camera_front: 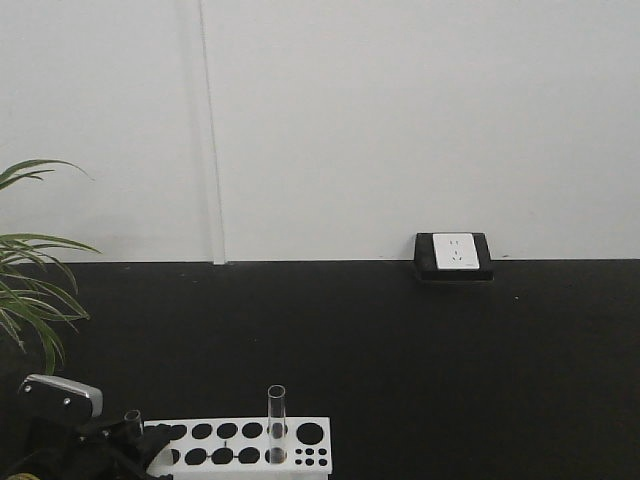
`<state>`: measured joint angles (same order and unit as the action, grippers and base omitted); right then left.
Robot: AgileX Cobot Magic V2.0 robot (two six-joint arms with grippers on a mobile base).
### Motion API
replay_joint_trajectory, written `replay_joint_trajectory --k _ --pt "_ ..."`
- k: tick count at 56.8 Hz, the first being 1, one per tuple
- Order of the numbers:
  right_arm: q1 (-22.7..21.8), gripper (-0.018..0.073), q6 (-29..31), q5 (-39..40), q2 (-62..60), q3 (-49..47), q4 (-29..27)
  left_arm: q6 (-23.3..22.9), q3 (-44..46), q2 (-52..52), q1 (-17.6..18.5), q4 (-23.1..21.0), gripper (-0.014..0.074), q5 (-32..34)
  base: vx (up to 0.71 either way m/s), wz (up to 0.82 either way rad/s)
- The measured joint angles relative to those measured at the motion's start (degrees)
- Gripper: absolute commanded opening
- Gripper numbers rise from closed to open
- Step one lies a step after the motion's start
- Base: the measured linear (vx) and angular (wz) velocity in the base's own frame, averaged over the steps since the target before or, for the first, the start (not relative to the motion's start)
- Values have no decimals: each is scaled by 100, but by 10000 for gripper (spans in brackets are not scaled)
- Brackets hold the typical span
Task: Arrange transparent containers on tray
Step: 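Grasp the clear glass tube in the rack with the left gripper and lift, then grasp the other clear glass tube with the right gripper and lift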
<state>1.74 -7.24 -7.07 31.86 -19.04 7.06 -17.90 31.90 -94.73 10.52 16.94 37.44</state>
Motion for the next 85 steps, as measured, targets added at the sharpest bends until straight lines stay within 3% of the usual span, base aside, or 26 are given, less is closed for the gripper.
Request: replay_joint_trajectory --k 16,41,48,59,67,75,85 --pt "0 312 0 0 0 0 0 13 0 128 32 22 67 66 0 0" --pt "0 309 0 0 0 0 0 20 0 1792 32 22 59 76 0 0" --pt "0 309 0 0 0 0 0 20 0 2434 32 28 60 -304 0 0" --pt "0 309 -68 40 0 0 -61 20 0 3609 32 28 62 -1438 0 0" --pt "31 309 -68 542 51 5 -67 20 0 4243 32 28 62 -2185 0 0" --pt "452 309 -64 1280 442 0 126 20 0 4609 32 28 62 -2827 0 0" --pt "1504 309 -115 1960 1488 0 222 20 0 4762 32 22 62 -3339 0 0"
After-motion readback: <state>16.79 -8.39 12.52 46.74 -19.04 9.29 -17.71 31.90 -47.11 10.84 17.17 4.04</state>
